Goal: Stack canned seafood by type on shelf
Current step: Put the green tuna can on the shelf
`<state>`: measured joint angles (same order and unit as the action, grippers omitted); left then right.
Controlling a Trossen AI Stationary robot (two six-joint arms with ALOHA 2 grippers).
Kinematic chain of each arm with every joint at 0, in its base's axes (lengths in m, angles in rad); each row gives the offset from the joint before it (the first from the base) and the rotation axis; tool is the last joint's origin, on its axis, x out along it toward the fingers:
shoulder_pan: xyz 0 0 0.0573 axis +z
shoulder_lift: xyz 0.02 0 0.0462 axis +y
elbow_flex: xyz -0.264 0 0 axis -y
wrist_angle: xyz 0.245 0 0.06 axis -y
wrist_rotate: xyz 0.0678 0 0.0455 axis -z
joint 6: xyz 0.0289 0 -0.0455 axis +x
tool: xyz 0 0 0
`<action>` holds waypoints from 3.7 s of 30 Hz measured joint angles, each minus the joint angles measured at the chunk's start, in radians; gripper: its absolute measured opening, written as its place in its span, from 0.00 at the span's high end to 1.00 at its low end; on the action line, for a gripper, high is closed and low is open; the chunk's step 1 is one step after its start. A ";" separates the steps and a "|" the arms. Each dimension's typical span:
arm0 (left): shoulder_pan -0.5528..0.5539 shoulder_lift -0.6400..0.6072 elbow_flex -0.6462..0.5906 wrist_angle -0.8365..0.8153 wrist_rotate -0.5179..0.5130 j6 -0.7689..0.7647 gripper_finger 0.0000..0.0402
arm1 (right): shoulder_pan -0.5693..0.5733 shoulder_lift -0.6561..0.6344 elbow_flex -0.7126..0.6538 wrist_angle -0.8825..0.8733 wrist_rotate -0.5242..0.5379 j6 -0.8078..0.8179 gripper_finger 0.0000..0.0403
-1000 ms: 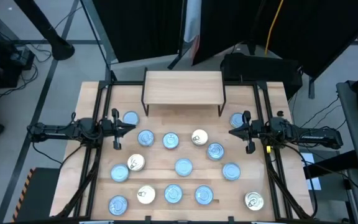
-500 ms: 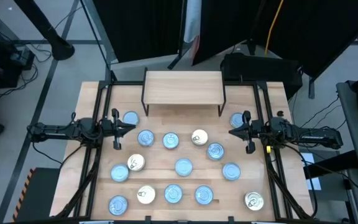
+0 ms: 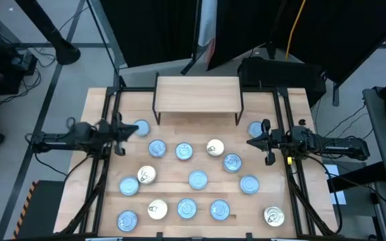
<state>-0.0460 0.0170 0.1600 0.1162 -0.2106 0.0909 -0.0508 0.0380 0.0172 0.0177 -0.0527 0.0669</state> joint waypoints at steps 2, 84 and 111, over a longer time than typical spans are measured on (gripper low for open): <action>0.000 0.027 0.083 -0.062 0.018 0.000 0.93 | 0.000 0.000 0.000 0.000 0.000 0.000 1.00; -0.159 0.758 0.668 -0.993 -0.246 -0.729 0.93 | 0.400 0.931 0.798 -0.830 0.361 0.734 1.00; 0.060 1.057 0.619 -1.192 -0.132 -0.995 0.99 | 0.407 0.931 0.798 -0.831 0.366 0.673 1.00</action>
<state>0.0137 1.0738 0.7792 -1.0756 -0.3430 -0.9037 0.3557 0.9691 0.8150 -0.8131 0.3134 0.7399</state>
